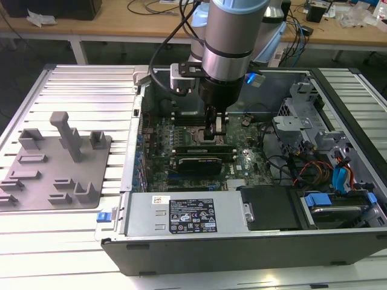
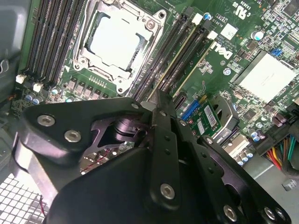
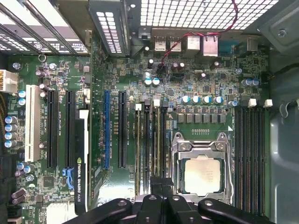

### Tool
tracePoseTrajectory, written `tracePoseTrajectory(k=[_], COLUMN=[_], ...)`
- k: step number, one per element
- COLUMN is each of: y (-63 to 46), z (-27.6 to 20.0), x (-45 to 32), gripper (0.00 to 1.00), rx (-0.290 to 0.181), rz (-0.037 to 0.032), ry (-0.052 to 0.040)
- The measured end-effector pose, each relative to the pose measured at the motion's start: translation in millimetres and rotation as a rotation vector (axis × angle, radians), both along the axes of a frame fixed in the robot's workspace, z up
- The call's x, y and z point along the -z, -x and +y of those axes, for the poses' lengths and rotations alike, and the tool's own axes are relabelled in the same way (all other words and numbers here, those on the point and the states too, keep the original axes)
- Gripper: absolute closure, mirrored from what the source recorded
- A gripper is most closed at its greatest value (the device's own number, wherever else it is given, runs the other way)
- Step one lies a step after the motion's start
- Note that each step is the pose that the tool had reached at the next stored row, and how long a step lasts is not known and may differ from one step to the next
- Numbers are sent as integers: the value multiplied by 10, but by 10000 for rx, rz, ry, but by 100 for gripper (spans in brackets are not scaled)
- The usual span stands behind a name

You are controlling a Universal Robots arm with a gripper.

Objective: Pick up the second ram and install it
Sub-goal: 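Press down the second ram until it locks into place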

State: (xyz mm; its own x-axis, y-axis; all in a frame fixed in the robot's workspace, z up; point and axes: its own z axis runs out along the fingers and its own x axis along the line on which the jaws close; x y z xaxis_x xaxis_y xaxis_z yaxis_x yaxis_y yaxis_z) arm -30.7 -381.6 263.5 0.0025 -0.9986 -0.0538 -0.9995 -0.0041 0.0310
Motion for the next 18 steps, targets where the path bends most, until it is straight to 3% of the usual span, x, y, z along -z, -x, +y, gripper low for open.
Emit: tracePoseTrajectory(k=[6,18], y=[-4,-296], z=[0,0], x=[0,0], gripper=[92,92], rx=[0,0], rz=[-5,-5], ry=[0,-1])
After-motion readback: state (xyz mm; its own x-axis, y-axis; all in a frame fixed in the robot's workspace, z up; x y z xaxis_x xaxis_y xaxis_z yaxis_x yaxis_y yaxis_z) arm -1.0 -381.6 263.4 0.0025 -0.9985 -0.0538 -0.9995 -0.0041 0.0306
